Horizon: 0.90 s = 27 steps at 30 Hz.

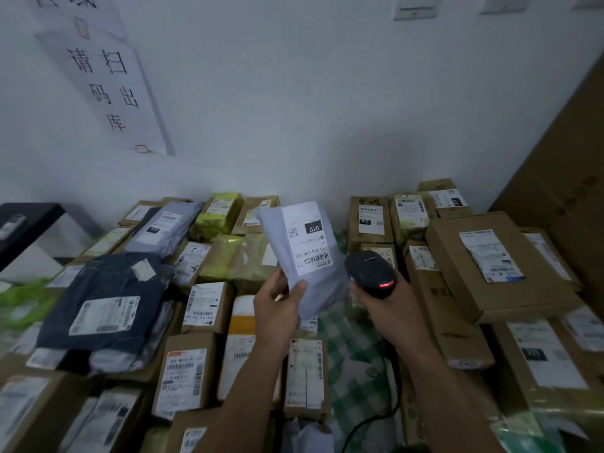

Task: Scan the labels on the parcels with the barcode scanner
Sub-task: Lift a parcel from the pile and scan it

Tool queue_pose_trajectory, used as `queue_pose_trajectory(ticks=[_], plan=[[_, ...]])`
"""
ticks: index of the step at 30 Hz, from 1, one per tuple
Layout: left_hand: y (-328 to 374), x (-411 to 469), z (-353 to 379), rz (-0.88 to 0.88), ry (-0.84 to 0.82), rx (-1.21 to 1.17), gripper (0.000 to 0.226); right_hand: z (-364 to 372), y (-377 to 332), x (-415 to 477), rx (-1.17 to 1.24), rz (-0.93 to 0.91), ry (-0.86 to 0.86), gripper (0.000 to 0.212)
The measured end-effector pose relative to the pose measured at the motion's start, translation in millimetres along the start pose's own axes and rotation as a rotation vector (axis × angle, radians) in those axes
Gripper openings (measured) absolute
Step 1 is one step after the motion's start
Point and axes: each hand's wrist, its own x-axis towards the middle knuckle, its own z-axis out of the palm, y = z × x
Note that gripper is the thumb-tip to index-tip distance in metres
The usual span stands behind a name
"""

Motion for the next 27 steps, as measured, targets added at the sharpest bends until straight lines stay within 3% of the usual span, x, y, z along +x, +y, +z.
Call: queue_pose_trajectory(ticks=[5, 13, 27], plan=[[2.1, 17.6, 3.9, 0.056, 0.012, 0.060, 0.046, 5.0, -16.7, -15.5, -0.126, 0.019, -0.172, 0.036], [5.2, 28.6, 2.6, 0.079, 0.042, 0.087, 0.045, 11.8, -35.4, -24.4, -0.095, 0.076, -0.248, 0.013], [6.2, 27.8, -4.7, 0.096, 0.037, 0.106, 0.042, 15.1, -40.2, -28.8, -0.065, 0.108, -0.280, 0.015]])
